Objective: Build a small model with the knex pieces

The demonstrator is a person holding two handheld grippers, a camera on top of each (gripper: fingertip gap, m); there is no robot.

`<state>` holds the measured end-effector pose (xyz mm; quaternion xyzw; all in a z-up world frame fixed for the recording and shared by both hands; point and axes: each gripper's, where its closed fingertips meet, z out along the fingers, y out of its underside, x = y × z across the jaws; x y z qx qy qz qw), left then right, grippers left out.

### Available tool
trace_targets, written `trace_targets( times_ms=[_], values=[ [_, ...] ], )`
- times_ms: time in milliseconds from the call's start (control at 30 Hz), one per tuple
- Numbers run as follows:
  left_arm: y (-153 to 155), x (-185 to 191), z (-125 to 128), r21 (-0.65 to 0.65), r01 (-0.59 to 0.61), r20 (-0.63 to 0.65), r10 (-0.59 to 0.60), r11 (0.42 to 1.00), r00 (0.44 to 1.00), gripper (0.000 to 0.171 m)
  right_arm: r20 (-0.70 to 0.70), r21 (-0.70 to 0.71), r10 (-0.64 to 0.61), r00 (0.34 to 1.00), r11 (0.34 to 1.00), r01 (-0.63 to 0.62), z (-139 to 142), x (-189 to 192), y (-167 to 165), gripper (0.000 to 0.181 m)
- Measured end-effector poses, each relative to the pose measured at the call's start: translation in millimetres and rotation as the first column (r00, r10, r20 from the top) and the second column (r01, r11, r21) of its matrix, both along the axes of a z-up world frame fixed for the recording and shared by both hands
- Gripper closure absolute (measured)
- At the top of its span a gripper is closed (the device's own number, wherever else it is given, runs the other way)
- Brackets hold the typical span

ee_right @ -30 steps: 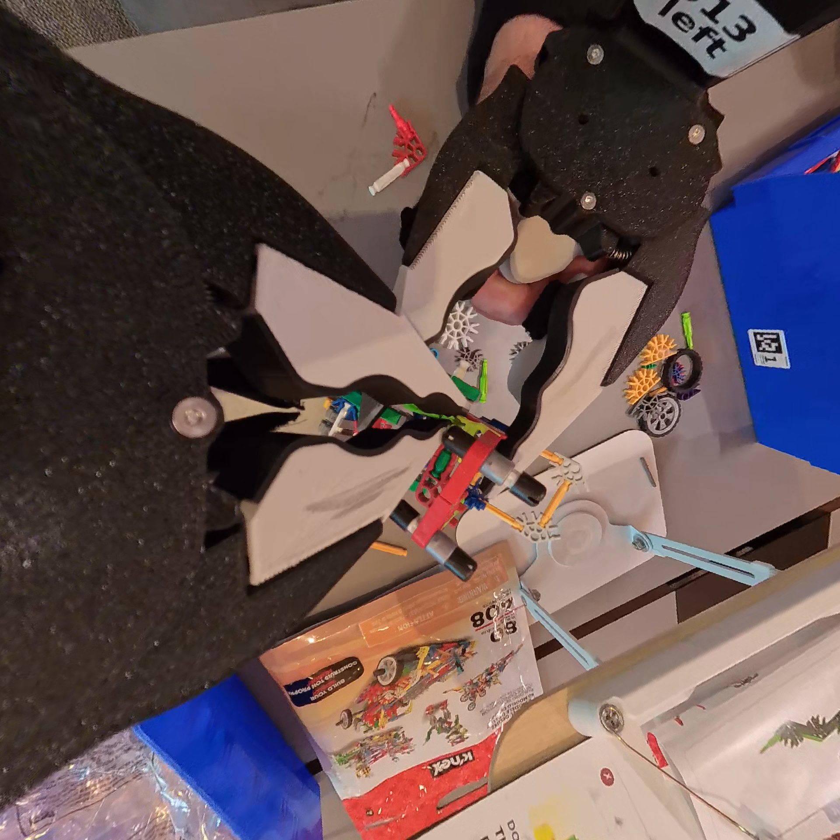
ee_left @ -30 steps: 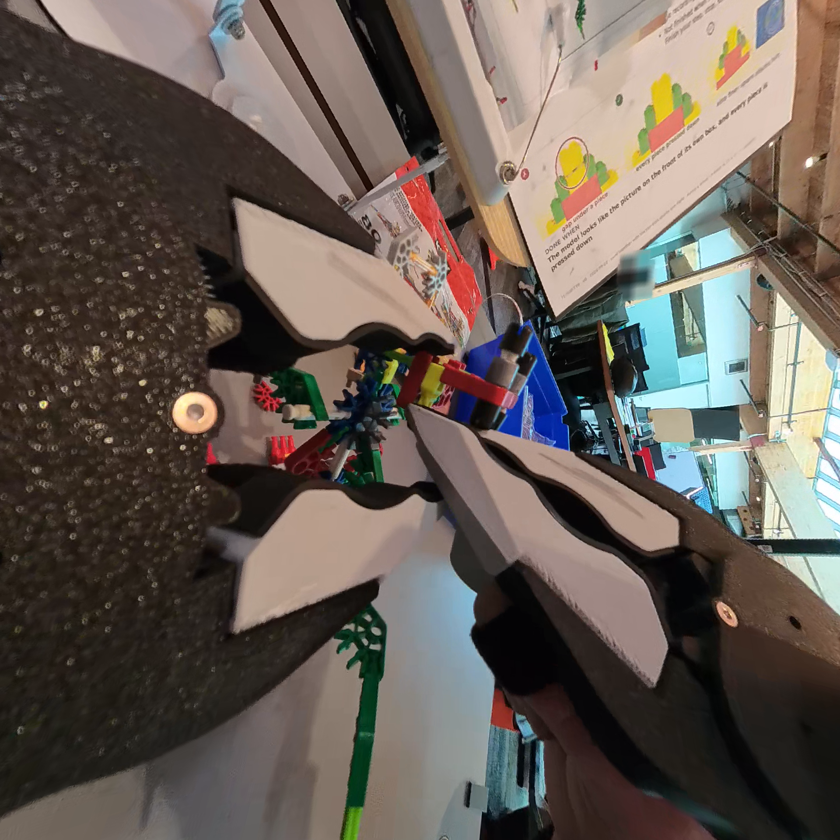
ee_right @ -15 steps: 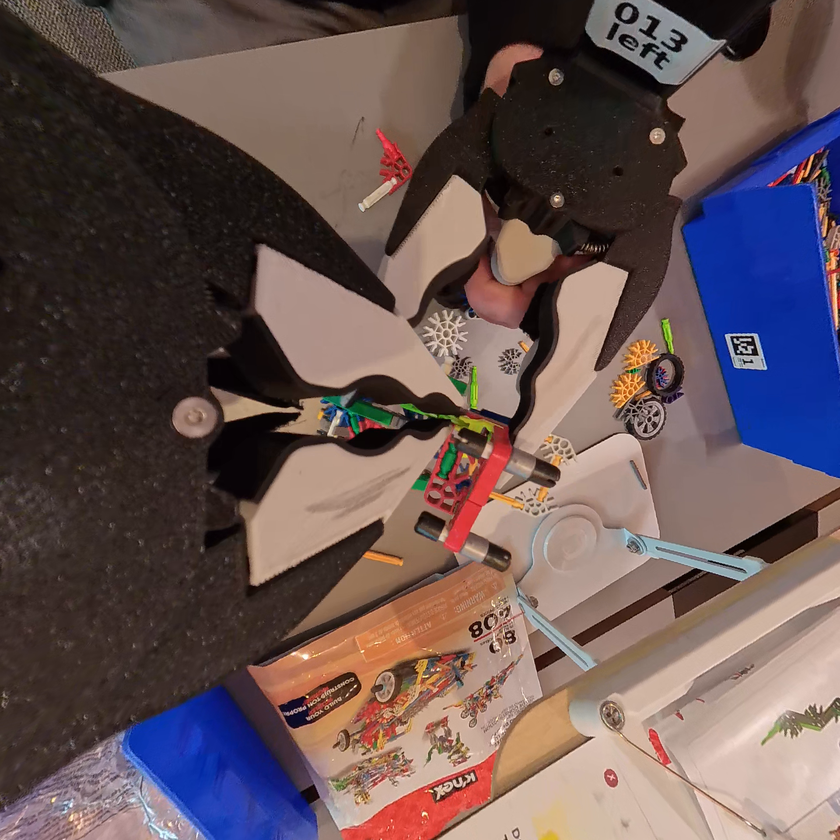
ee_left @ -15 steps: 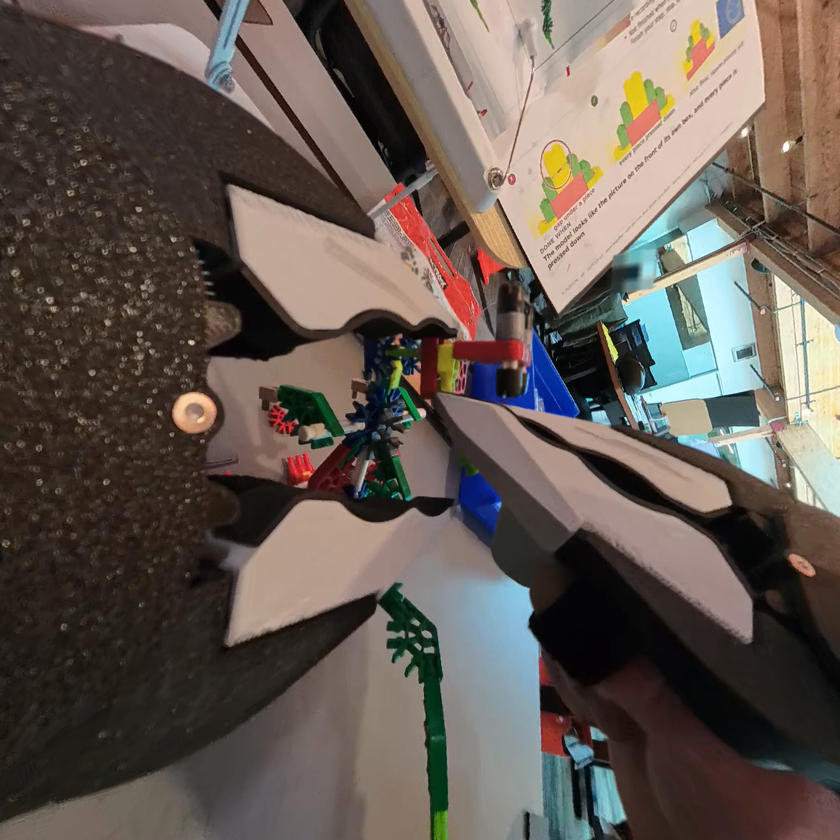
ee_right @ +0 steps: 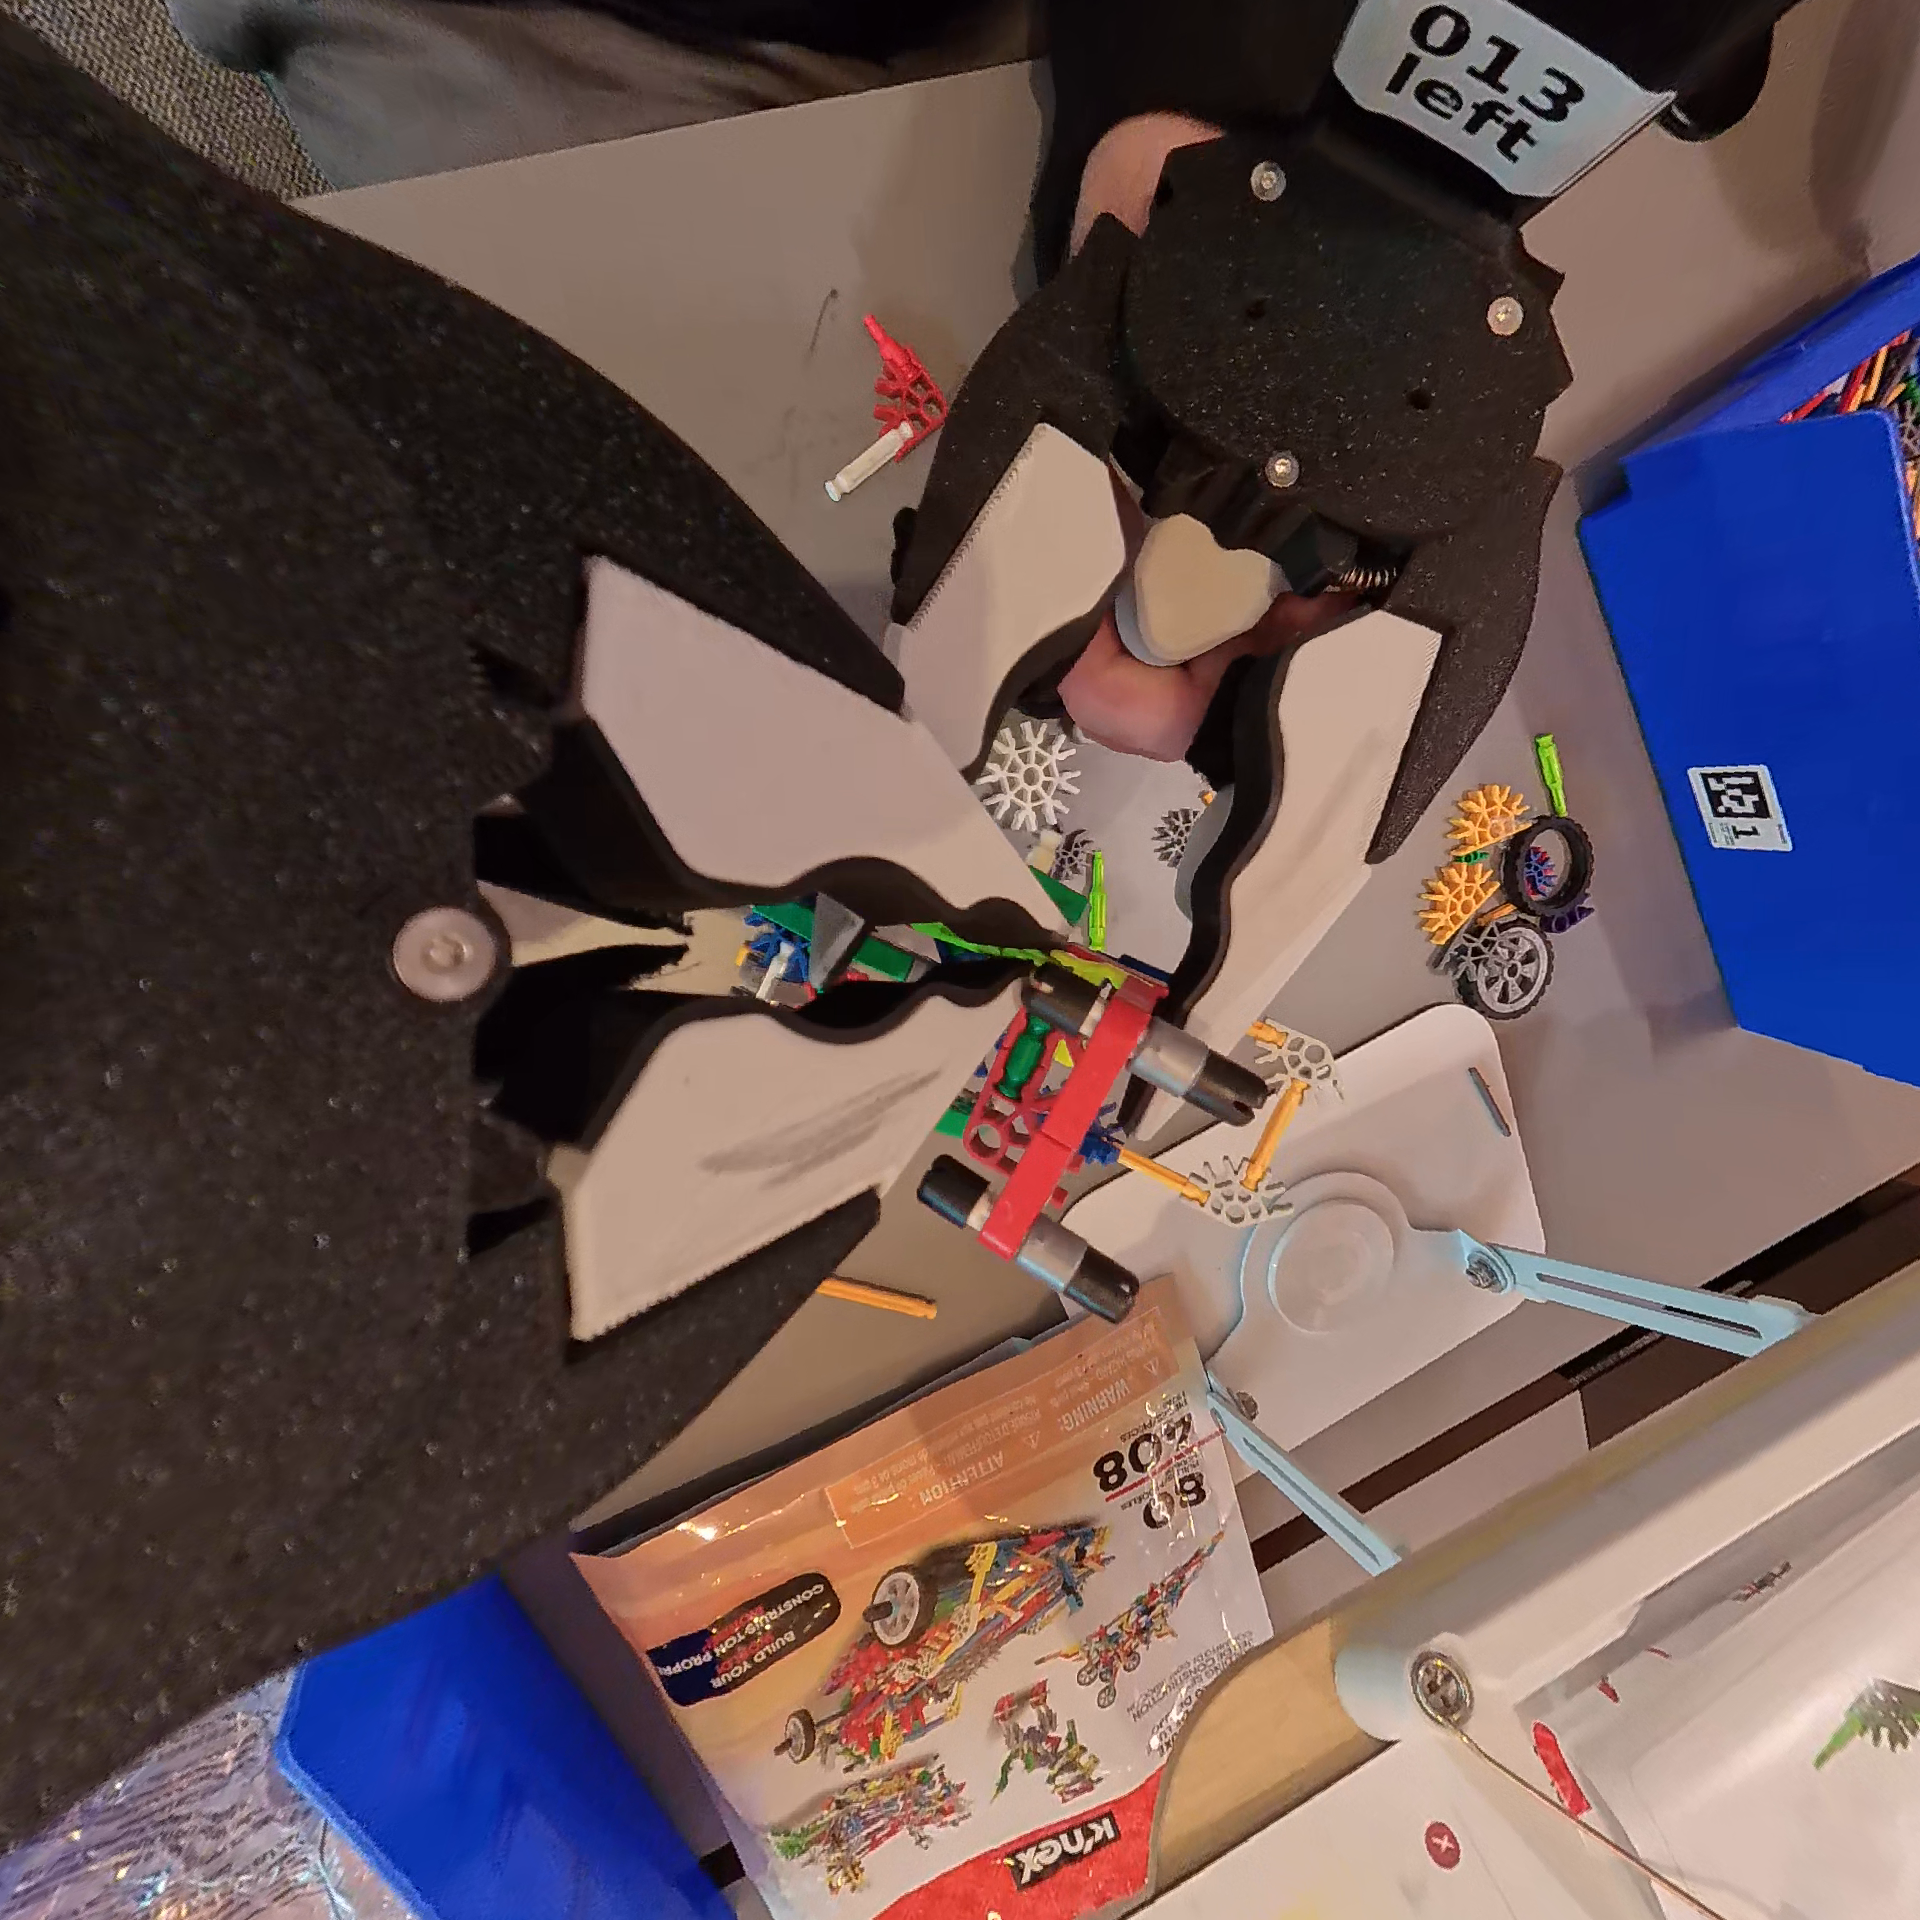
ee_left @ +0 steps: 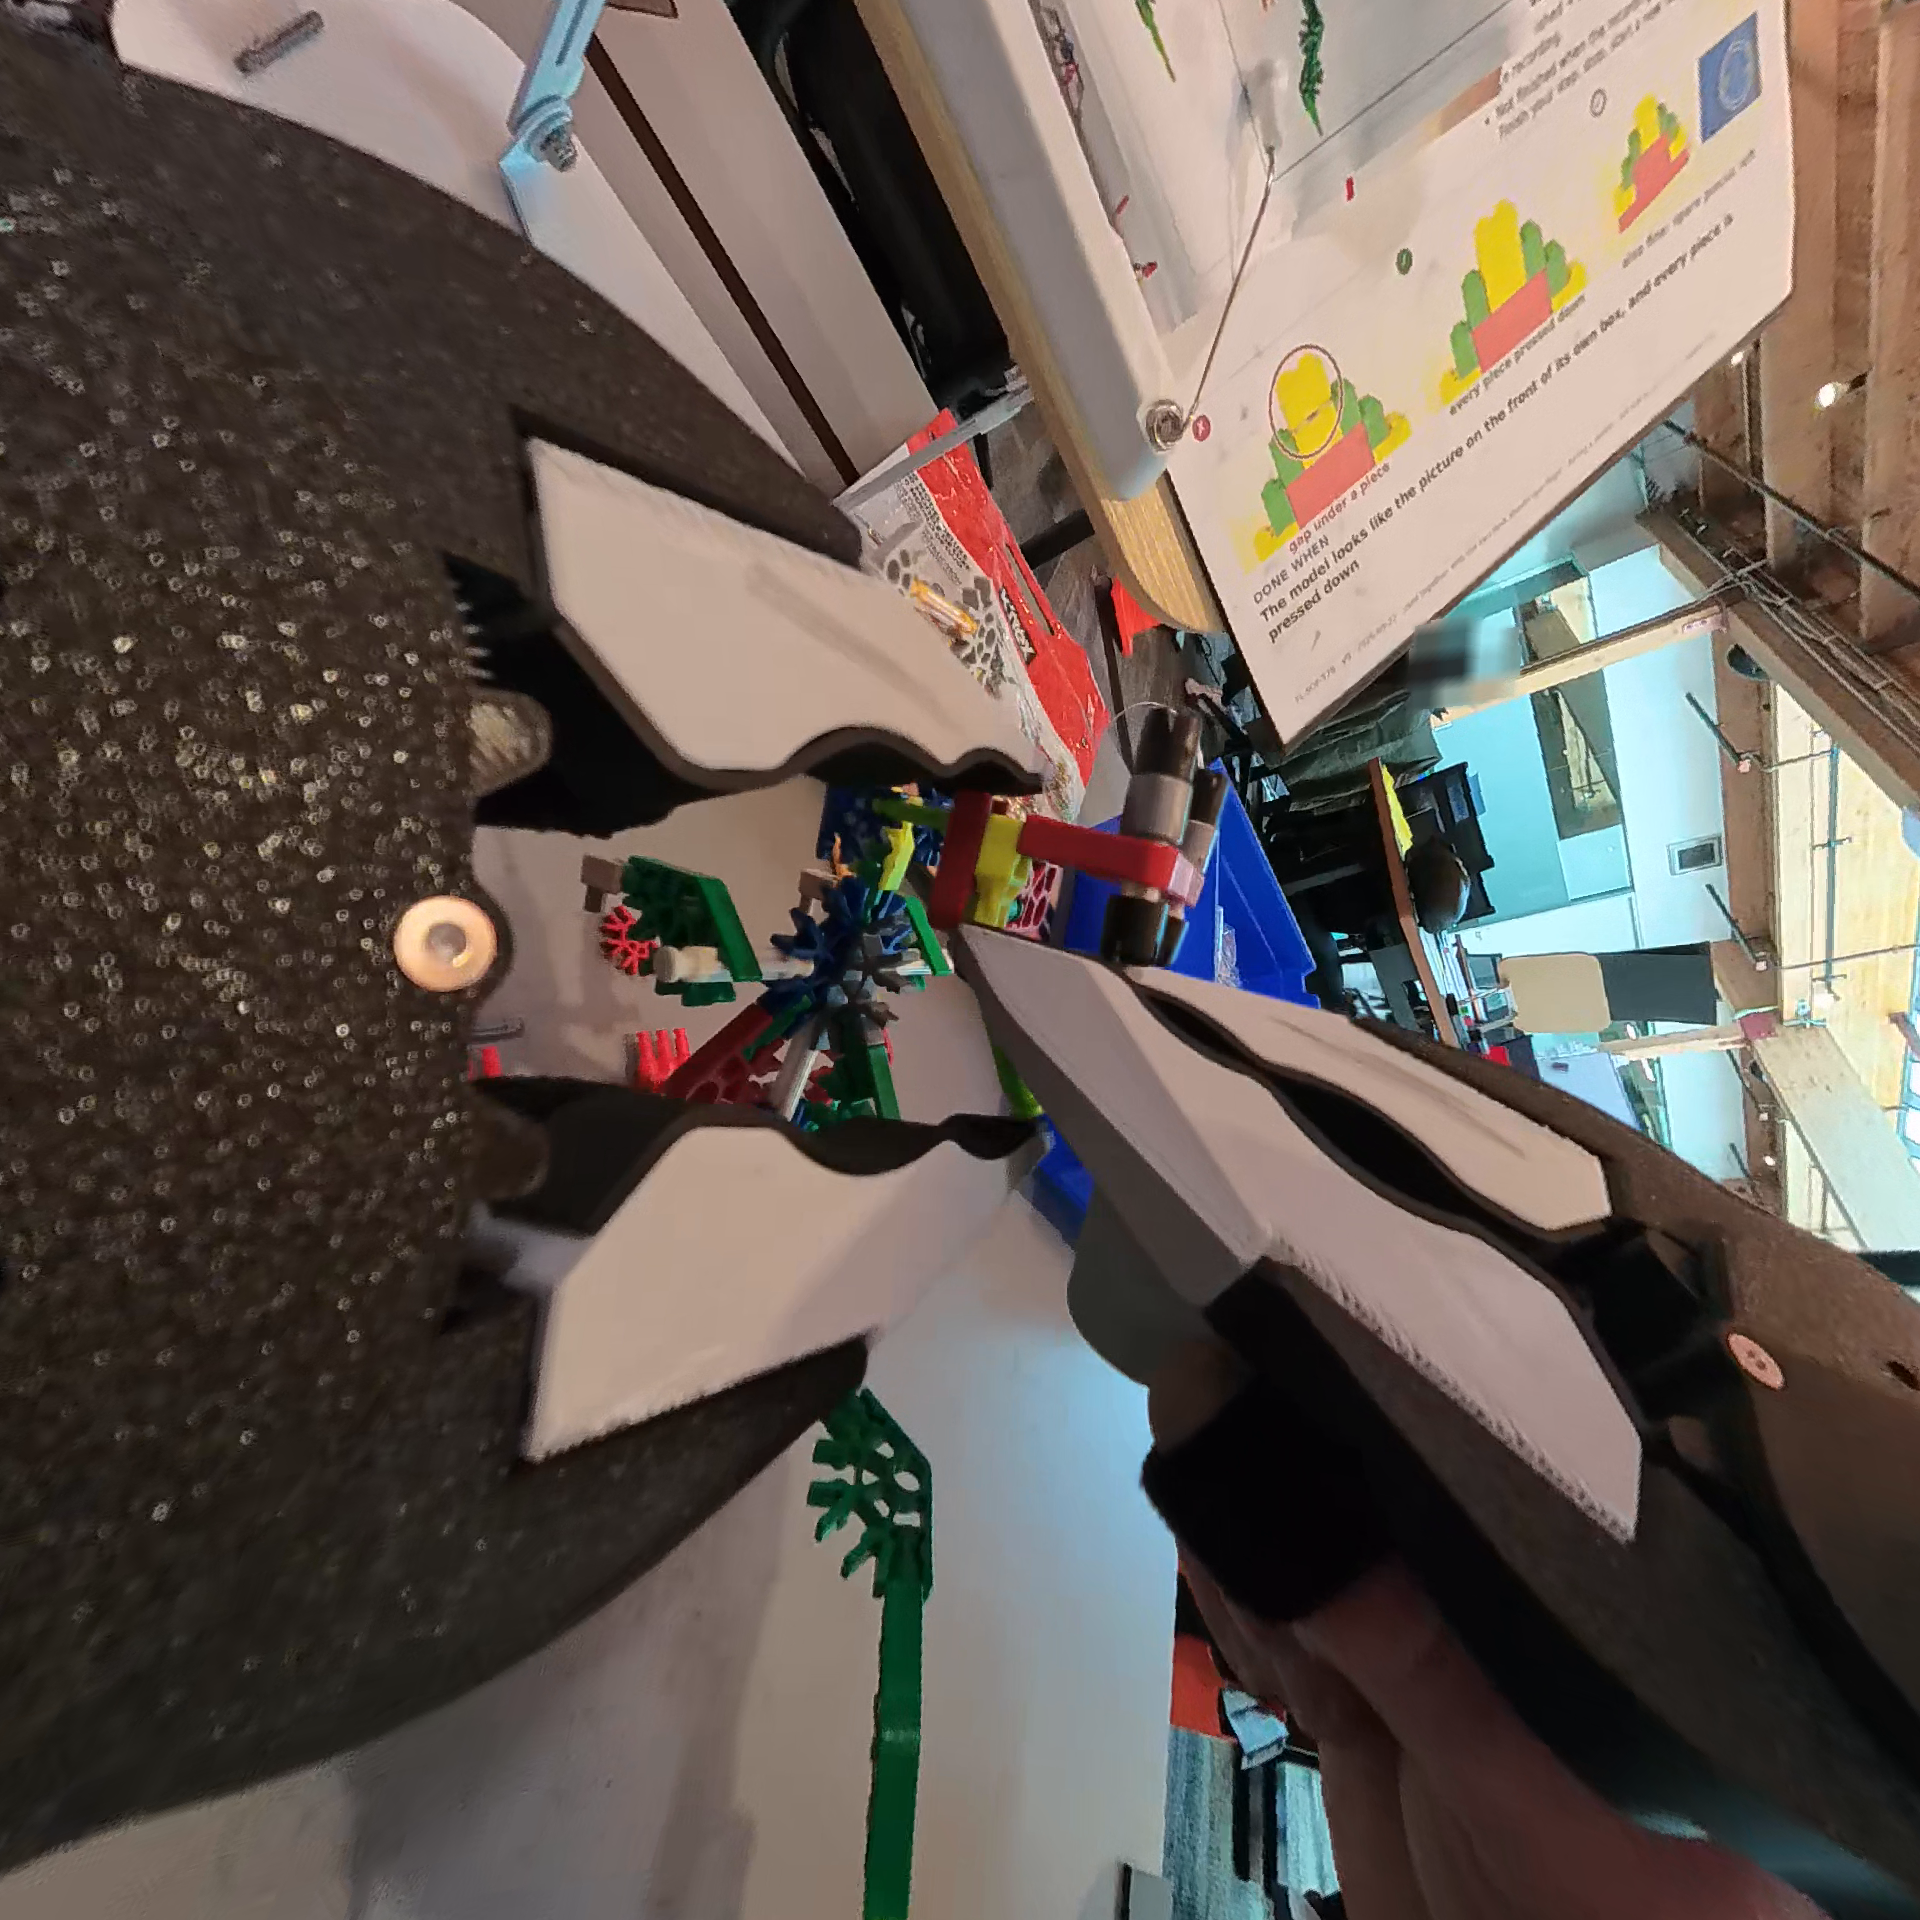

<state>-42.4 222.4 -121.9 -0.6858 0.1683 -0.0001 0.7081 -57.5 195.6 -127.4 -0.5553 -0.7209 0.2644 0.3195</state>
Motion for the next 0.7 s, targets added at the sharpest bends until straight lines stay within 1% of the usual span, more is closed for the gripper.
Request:
trace_targets(
  times_ms=[300, 467, 600, 700],
  values=[
    [0, -3, -1, -0.004, -0.012, 0.000, 0.012, 1.000, 1.000, 0.114, -0.059, -0.007, -0.021, 0.998, 1.000, 0.020, -1, -2, 0, 0.181],
    [0, -5, 2, 0.010, -0.030, 0.034, 0.030, 1.000, 0.999, 0.113, -0.133, -0.008, -0.053, 0.990, 0.999, 0.052, 5, -5, 1, 0.181],
    [1, -8, 3, 0.003, -0.038, 0.073, 0.037, 0.999, 0.997, 0.112, -0.194, -0.037, -0.086, 0.977, 0.996, 0.080, 7, -9, 2, 0.181],
    [2, -10, 3, 0.003, -0.045, 0.084, 0.045, 0.999, 0.995, 0.113, -0.226, -0.023, -0.092, 0.970, 0.996, 0.089, 7, -11, 3, 0.181]
  ],
)
